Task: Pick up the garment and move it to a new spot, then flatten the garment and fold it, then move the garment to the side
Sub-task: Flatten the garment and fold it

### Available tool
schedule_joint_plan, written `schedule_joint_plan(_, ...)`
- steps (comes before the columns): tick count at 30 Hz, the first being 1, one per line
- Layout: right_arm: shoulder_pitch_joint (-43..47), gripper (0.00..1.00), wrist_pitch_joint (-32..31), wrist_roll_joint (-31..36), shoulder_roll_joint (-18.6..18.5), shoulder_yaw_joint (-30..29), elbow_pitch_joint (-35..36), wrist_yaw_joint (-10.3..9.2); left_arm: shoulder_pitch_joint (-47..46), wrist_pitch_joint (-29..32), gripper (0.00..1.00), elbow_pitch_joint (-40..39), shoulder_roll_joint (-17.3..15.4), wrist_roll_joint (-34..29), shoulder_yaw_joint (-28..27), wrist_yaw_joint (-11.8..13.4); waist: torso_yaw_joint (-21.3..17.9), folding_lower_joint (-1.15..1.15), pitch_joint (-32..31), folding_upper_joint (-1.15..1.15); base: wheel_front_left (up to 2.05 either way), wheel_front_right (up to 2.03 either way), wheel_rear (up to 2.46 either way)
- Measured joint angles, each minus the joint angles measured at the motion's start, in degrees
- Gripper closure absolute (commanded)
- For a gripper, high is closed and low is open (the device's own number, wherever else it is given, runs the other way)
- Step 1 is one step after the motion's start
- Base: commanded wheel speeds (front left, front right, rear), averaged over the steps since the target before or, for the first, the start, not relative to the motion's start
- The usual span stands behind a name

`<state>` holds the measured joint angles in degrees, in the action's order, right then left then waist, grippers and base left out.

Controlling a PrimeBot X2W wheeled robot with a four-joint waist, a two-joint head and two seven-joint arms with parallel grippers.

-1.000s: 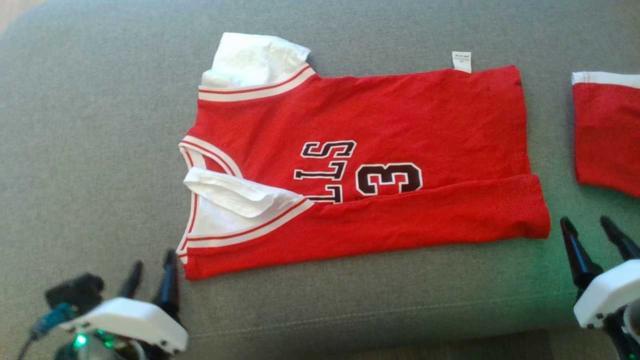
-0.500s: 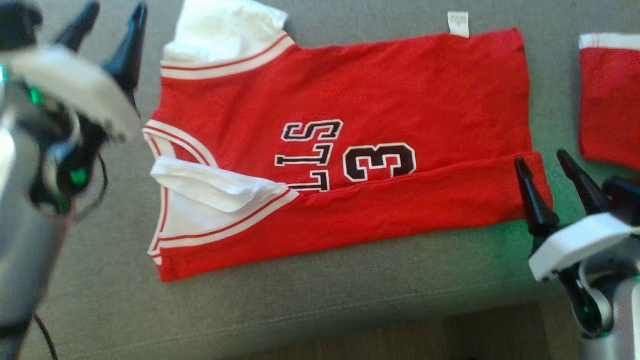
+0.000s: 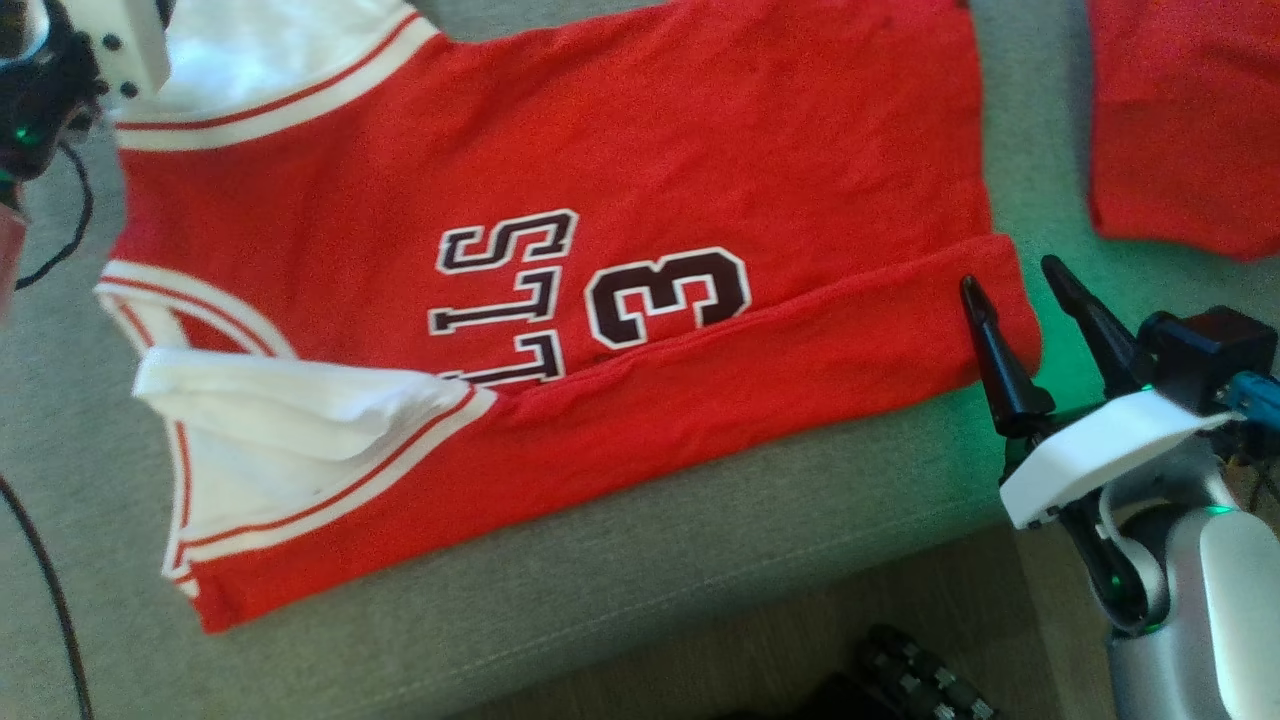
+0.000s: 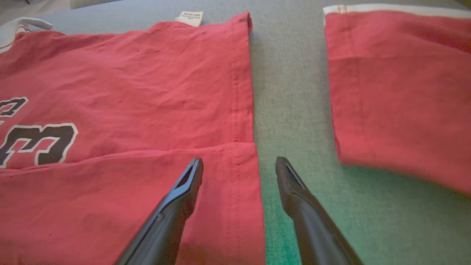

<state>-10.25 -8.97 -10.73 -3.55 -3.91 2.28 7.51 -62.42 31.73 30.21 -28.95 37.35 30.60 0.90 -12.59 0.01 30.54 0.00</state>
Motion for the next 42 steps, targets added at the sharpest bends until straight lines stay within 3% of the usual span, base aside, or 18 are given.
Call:
schedule_joint_plan(6,-0.02,0.00,1.22,-0.91,0.15,0.59,-1.42,0.00,-0.97,0.52,0.00,6.13,-1.65,-2.49,1.89,-1.38,-2.57,-0.01,1.09,0.00,0.00,0.00,0.00)
schedule_joint_plan(15,-1.11,0.00,2.02,-0.94,0.46,0.91,-2.29,0.00,-3.75,0.03,0.00,10.94,-2.23,-3.48,1.99,-1.40,-3.81,-0.01,1.79,0.00,0.00,0.00,0.00)
schedule_joint_plan(16,-1.11,0.00,2.12,-0.94,0.51,0.91,-2.35,0.00,-3.87,0.24,0.05,11.23,-2.23,-3.24,1.99,-1.48,-3.85,-0.01,1.83,0.00,0.00,0.00,0.00)
schedule_joint_plan(17,-1.11,0.00,2.26,-0.94,0.52,0.91,-2.44,0.00,-3.93,0.56,0.16,11.44,-2.21,-2.89,1.99,-1.87,-3.85,-0.01,1.86,0.00,0.00,0.00,0.00)
schedule_joint_plan(19,-1.11,0.00,2.27,-0.94,0.53,0.90,-2.54,0.00,-4.11,1.46,0.50,11.66,-2.09,-2.32,2.04,-2.49,-3.82,-0.01,1.93,0.00,0.00,0.00,0.00)
schedule_joint_plan(23,-1.15,0.00,2.44,-1.04,0.56,0.88,-2.55,0.00,-4.64,3.01,0.73,11.82,-1.90,-1.51,2.14,-3.49,-3.83,-0.01,1.98,0.00,0.00,0.00,0.00)
schedule_joint_plan(25,-1.27,0.00,2.44,-1.30,0.57,0.89,-2.55,0.00,-4.75,3.31,1.00,11.82,-1.92,-1.37,2.21,-3.50,-3.94,-0.01,2.08,0.00,0.00,0.00,0.00)
schedule_joint_plan(32,-2.81,0.00,2.43,-1.44,0.59,0.91,-2.52,0.00,-4.81,4.05,1.00,11.57,-2.32,-0.30,2.22,-4.43,-4.34,-0.01,2.19,0.00,0.00,0.00,0.00)
schedule_joint_plan(42,-7.75,0.00,1.36,-1.45,0.23,1.33,-2.26,0.00,-4.53,-7.25,1.00,11.07,-1.02,-1.04,2.34,-4.45,-2.30,-0.01,0.16,0.00,0.00,0.00,0.00)
